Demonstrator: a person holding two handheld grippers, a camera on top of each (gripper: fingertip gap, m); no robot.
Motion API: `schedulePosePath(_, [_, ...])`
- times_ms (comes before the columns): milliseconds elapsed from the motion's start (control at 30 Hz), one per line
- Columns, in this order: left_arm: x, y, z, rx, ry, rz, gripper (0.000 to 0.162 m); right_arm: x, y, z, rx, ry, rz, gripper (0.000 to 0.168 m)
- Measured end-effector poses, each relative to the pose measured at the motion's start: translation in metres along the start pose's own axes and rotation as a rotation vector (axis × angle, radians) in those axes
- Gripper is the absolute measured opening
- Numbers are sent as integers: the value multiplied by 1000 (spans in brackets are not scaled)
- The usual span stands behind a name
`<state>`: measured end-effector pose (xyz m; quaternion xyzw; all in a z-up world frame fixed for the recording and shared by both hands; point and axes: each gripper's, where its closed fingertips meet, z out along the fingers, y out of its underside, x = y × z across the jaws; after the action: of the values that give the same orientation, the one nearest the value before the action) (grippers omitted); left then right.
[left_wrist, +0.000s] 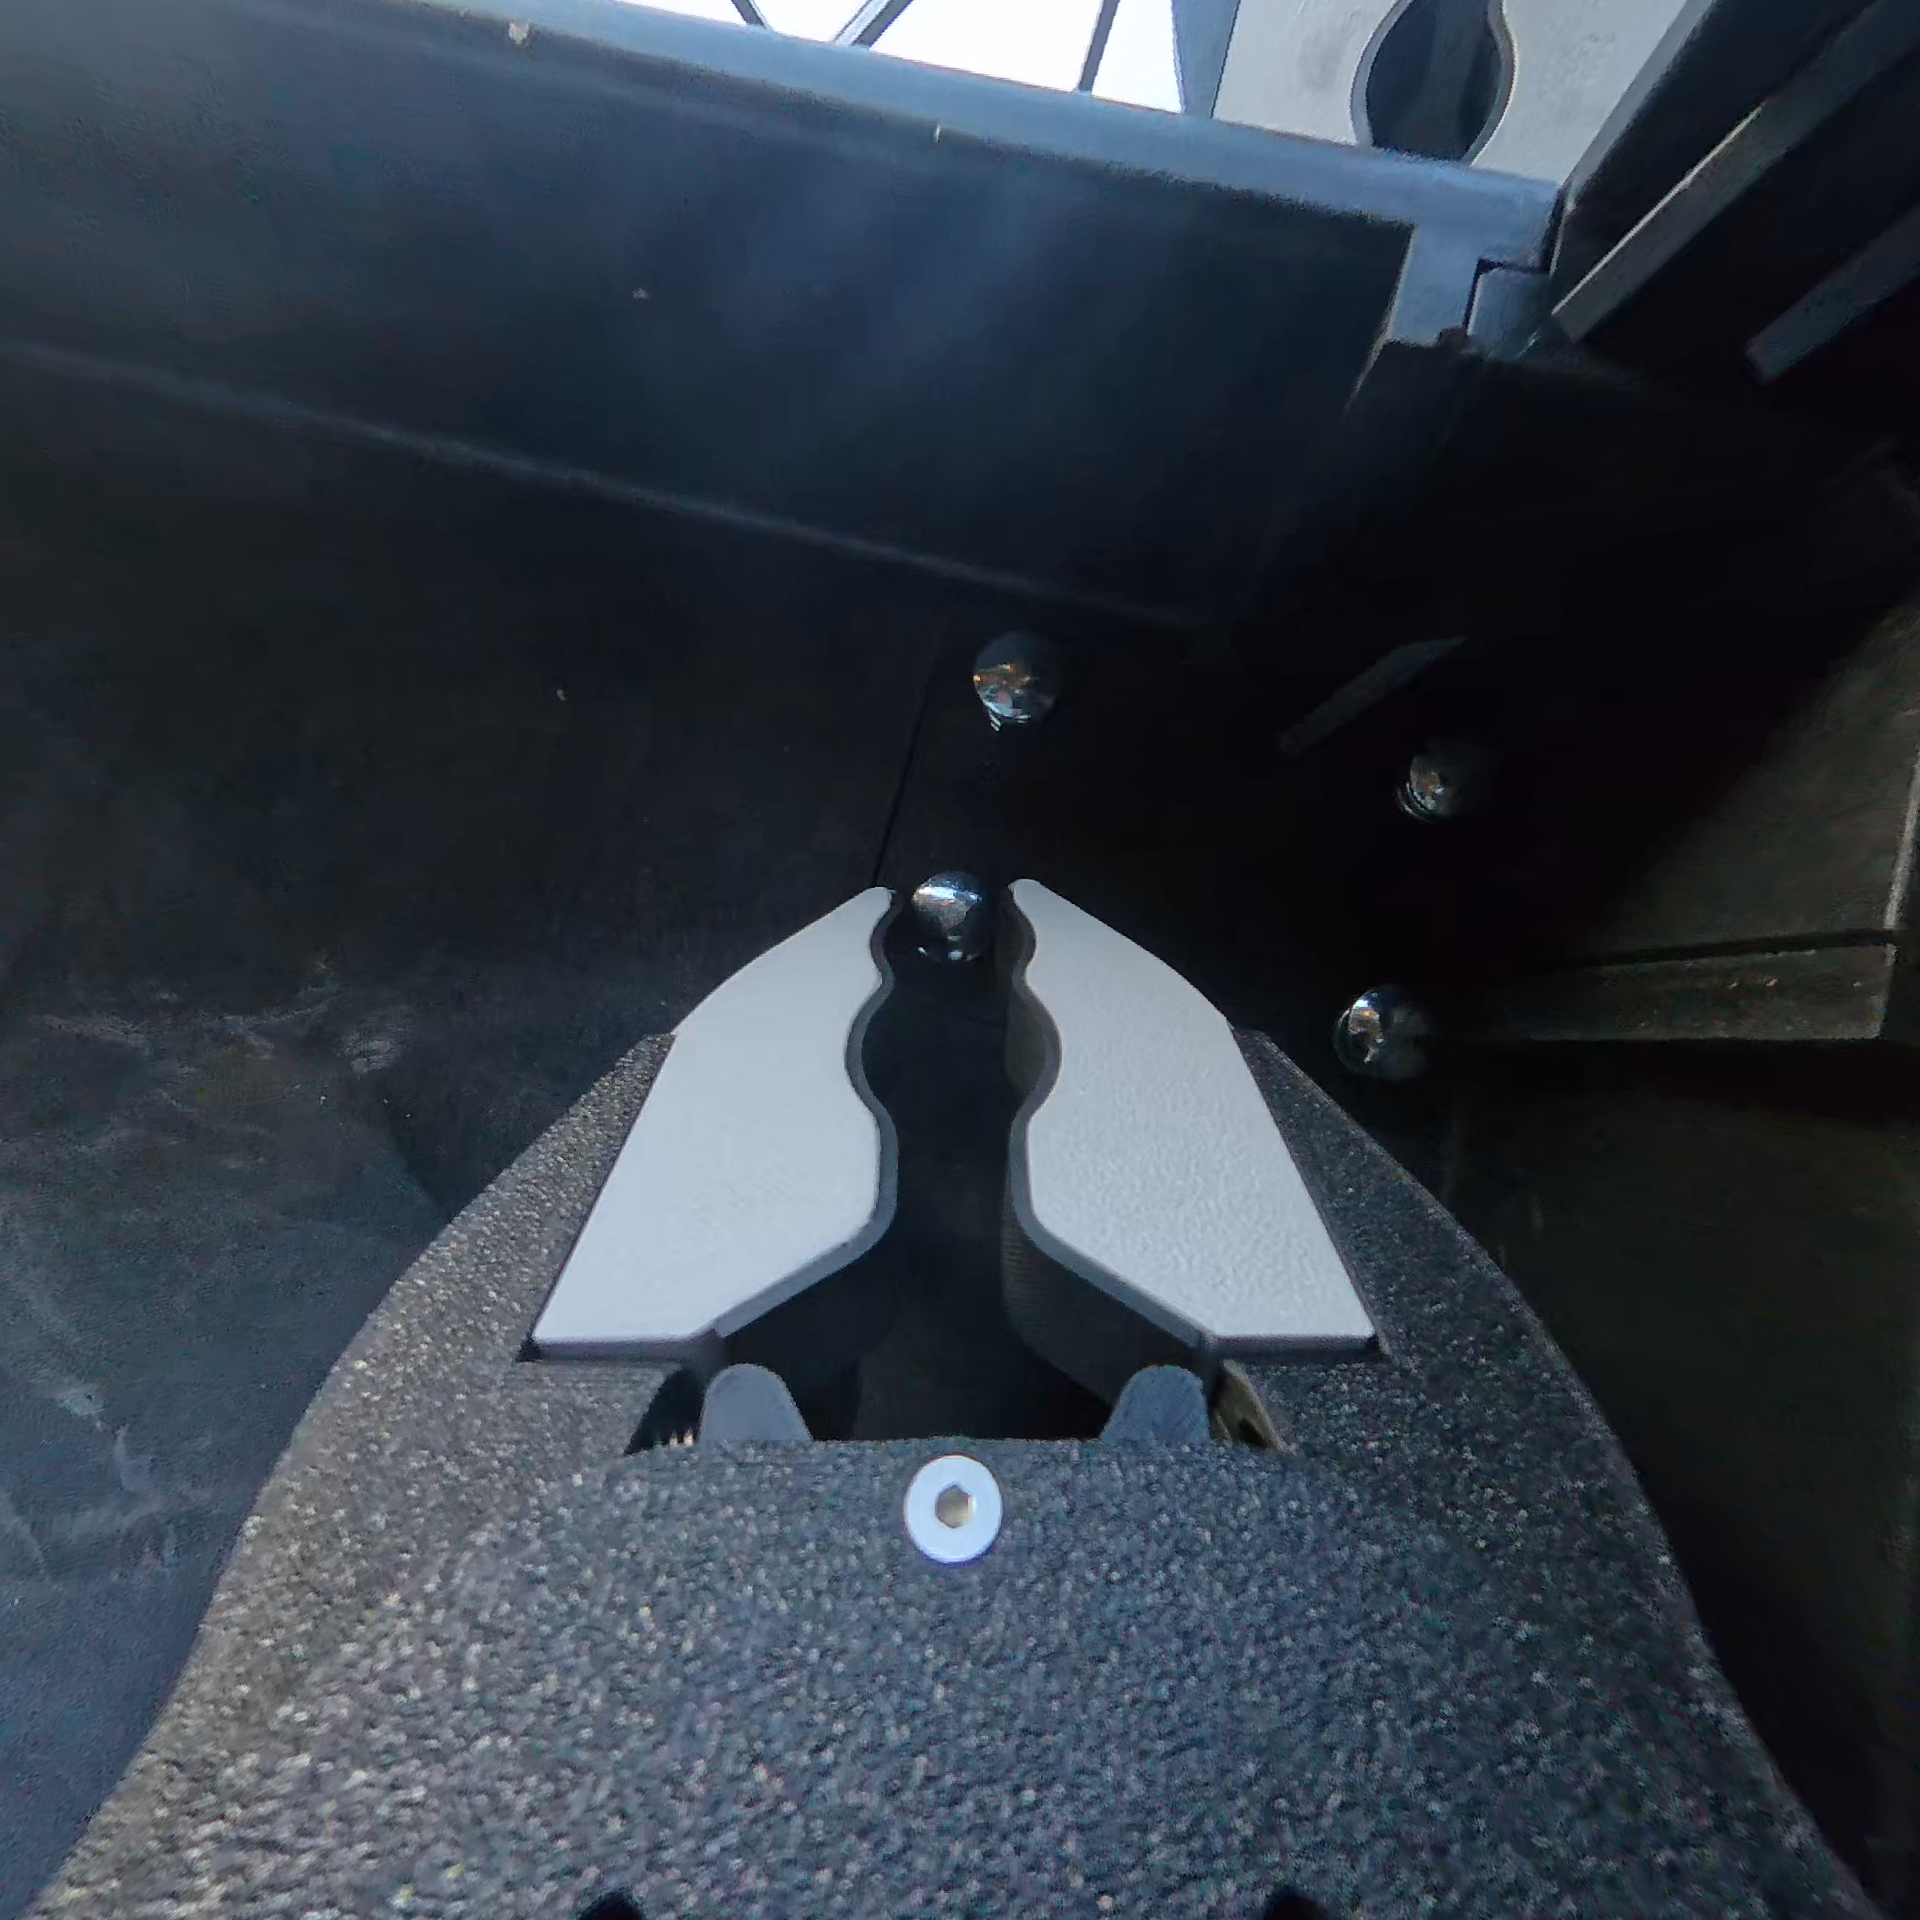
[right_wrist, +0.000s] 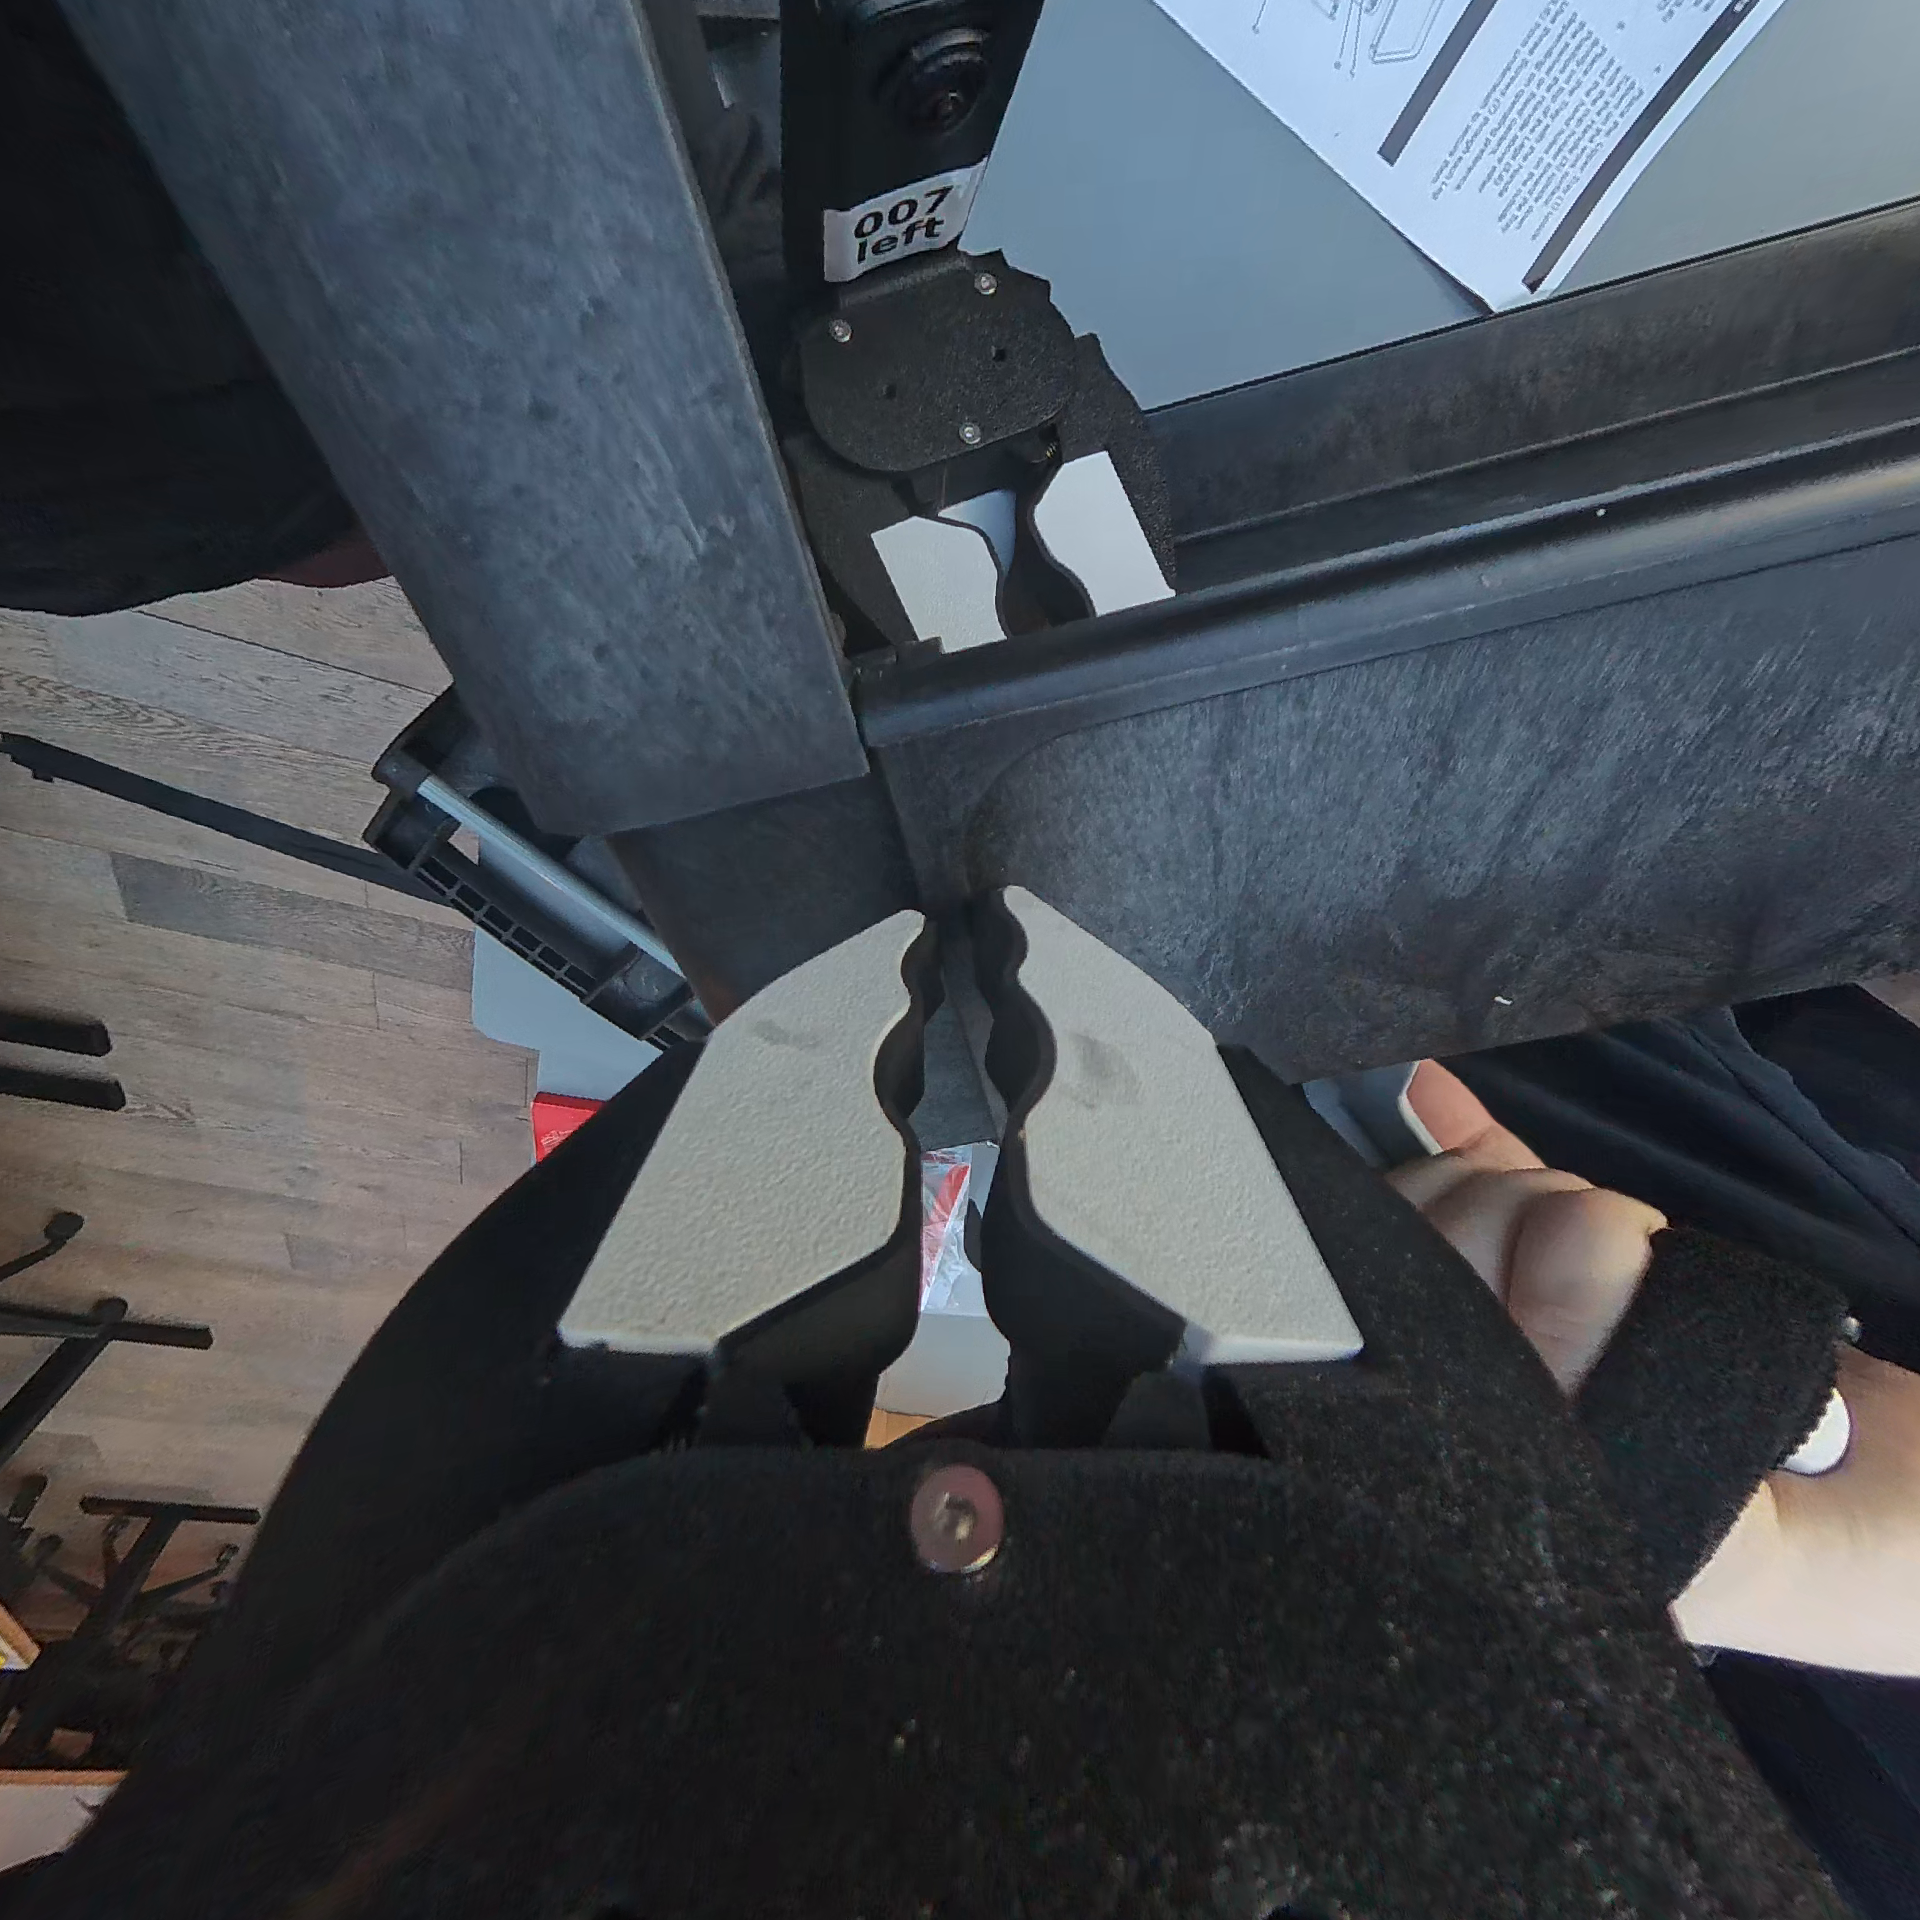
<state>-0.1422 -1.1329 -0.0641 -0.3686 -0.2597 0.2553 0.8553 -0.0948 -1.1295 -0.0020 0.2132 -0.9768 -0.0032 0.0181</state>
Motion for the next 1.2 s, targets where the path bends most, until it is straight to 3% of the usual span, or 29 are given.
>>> schedulePosePath(33, [0,0,0,3,0,1,17,0,0,0,2,0,-1,8])
schedulePosePath(567, [0,-1,0,-3,-17,-26,17,0,0,0,44,1,28,9])
schedulePosePath(733, [-6,2,-3,-14,-38,-54,30,0,0,0,54,-7,29,9])
schedulePosePath(800, [-7,2,-7,-21,-39,-42,28,0,0,-1,54,-11,26,9])
schedulePosePath(933, [-7,-11,-22,33,-35,-68,1,0,1,0,55,-18,21,9])
schedulePosePath(1200, [-4,-1,-11,-1,-34,-90,0,0,1,0,66,-23,19,9])
